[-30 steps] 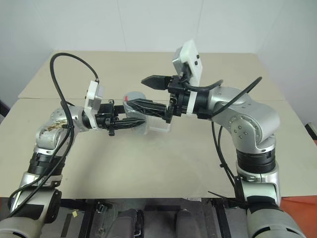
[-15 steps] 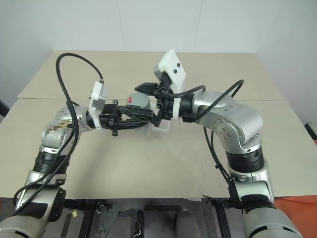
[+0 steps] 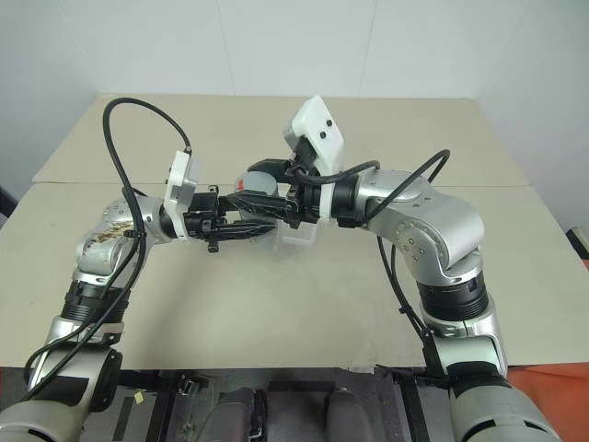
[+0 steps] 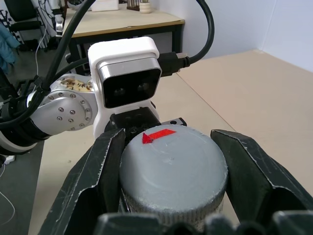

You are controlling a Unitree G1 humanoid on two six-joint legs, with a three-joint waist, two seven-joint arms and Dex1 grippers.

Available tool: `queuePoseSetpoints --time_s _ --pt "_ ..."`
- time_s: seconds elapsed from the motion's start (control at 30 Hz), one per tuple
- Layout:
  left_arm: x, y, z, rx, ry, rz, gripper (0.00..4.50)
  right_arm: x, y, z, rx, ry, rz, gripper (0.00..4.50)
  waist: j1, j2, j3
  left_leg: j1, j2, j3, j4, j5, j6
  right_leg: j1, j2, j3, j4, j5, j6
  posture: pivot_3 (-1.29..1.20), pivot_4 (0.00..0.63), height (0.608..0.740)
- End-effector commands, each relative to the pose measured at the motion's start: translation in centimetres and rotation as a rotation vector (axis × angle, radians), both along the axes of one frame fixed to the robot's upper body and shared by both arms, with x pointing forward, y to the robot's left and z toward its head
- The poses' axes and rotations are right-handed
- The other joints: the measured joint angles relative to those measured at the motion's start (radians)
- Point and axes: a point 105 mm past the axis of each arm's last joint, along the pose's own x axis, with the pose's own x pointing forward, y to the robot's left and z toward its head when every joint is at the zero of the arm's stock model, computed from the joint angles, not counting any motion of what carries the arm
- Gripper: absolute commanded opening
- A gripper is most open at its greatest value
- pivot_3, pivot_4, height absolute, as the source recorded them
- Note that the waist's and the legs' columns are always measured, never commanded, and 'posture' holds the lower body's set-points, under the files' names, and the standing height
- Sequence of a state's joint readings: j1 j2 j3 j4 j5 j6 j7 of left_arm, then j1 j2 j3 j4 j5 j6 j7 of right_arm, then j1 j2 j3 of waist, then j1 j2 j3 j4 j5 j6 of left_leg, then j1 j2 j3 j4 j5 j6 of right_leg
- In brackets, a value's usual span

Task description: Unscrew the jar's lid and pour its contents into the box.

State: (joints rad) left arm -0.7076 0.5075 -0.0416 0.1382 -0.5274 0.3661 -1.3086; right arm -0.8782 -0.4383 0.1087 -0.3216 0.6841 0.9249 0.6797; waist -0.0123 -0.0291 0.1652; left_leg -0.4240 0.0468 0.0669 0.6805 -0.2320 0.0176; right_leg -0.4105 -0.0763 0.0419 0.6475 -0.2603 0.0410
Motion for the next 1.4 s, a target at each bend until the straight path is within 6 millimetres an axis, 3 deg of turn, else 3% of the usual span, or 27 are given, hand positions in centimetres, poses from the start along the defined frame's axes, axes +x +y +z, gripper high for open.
queuePoseSetpoints --time_s 0.03,0.27,0.53,0.63,0.7,0.83,1.03,1.23,1.4 --pt "-1.4 -0.1 0.6 0.009 -0.038 -0.114 1.94 -1.4 -0.4 0.7 0.004 -0.069 0.122 2.77 0.0 0.0 0.0 0.0 0.0 0.0 0.0 0.0 0.0 0.0 0.0 0.0 0.0 0.0 0.0 0.0 0.15 0.74" --pt "-3.4 -0.7 1.2 0.024 -0.031 -0.328 1.94 -4.6 -0.6 -0.6 -0.067 -0.067 0.529 2.77 0.0 0.0 0.0 0.0 0.0 0.001 0.0 0.0 0.0 0.0 0.0 0.0 0.0 0.0 0.0 0.0 0.15 0.74" --pt "-6.2 -1.8 1.3 0.054 -0.022 -0.512 1.94 -5.3 -1.0 -1.2 -0.104 -0.054 0.788 2.77 -0.002 0.0 0.0 0.0 0.001 -0.001 0.0 0.0 0.0 0.0 0.001 0.0 0.0 0.0 0.0 0.0 0.15 0.74" --pt "-6.2 -1.7 1.1 0.06 -0.027 -0.507 1.94 -4.8 -0.6 -1.1 -0.092 -0.065 0.767 2.77 -0.001 0.0 0.0 0.0 0.001 -0.002 0.0 0.0 0.0 0.0 0.001 0.0 0.001 0.0 0.0 0.0 0.15 0.74" --pt "-5.9 -1.5 0.9 0.059 -0.028 -0.486 1.94 -4.5 -0.6 -1.1 -0.078 -0.061 0.742 3.48 -0.001 0.0 0.0 0.0 0.001 -0.002 0.001 0.0 0.0 0.0 0.001 0.0 0.001 0.0 0.0 0.0 0.15 0.74" --pt "-5.8 -0.8 0.8 0.059 -0.022 -0.441 1.94 -4.2 -0.8 -0.4 -0.045 -0.074 0.68 4.45 0.0 0.0 0.0 0.0 0.001 -0.002 0.001 0.0 0.0 0.0 0.001 0.0 0.0 0.0 0.0 0.0 0.15 0.74" --pt "-5.1 0.9 0.4 0.045 -0.024 -0.287 1.94 -3.1 -1.7 -0.2 -0.006 -0.085 0.5 4.45 0.0 0.0 0.0 0.0 0.001 -0.003 0.001 0.0 0.0 0.0 0.001 0.0 0.0 0.0 0.0 0.0 0.15 0.74" --pt "-4.0 3.1 -0.3 0.015 -0.012 -0.046 1.94 -2.2 -4.0 0.3 0.088 -0.118 0.23 4.45 0.001 0.0 0.0 0.0 0.001 -0.004 0.001 0.0 0.0 0.0 0.0 0.0 0.001 0.0 0.0 0.0 0.15 0.74" --pt "-2.0 2.8 -1.1 0.03 -0.031 0.126 1.94 -2.7 -4.0 1.1 0.137 -0.126 0.125 4.45 0.001 0.0 0.0 0.0 0.001 -0.004 0.001 0.0 0.0 0.0 0.0 0.0 0.0 0.0 0.0 0.0 0.15 0.74"
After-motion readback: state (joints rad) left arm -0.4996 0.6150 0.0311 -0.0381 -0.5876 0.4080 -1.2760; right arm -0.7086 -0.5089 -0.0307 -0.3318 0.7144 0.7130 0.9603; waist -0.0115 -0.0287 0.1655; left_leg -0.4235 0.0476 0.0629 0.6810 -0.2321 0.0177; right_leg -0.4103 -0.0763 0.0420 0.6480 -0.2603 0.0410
